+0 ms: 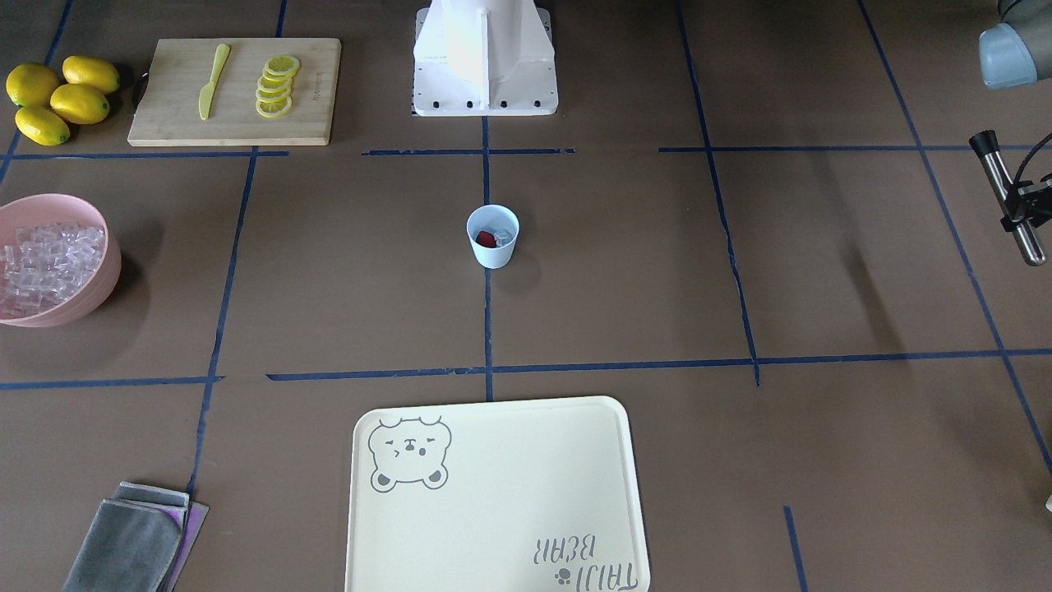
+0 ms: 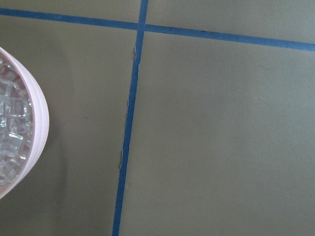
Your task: Mash ice and strawberries in cup
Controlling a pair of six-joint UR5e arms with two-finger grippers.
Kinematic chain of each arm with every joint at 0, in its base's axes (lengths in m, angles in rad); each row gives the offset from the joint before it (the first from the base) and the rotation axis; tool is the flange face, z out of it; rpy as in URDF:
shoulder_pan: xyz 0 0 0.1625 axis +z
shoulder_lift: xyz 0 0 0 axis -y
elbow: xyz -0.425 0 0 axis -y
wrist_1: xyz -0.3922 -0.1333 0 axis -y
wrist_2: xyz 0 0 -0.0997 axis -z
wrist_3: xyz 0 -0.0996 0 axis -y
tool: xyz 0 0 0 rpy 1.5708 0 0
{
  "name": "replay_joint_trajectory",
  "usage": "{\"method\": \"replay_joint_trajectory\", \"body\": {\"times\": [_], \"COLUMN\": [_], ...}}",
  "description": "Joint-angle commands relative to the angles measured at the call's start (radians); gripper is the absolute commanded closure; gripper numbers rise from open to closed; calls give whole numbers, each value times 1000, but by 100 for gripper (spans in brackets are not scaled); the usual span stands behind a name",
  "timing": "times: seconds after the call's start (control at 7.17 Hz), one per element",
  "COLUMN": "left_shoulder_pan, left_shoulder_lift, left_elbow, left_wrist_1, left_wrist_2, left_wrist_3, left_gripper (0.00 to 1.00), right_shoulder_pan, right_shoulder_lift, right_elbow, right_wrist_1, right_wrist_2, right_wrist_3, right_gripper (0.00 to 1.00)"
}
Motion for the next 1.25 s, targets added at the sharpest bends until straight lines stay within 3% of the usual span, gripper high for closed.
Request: {"method": "replay_joint_trajectory", "body": {"times": [0.0, 0.42, 1.12], "left_shoulder_pan": [69, 158, 199], "left_shoulder_lift": [16, 17, 17], "left_elbow": [103, 253, 272], "left_wrist_1": [-206, -455, -468], "left_wrist_2": [2, 11, 59], "left_wrist_3": [-90, -195, -204], "left_gripper": [94, 94, 94], "right_shoulder_pan": [0, 0, 0], "right_shoulder_lift": [0, -3, -6], "right_elbow": [-2, 0, -2], "right_wrist_1": [0, 0, 0], "right_wrist_2": [0, 0, 0], "right_wrist_3": [0, -2, 0], "right_gripper": [1, 1, 0]}}
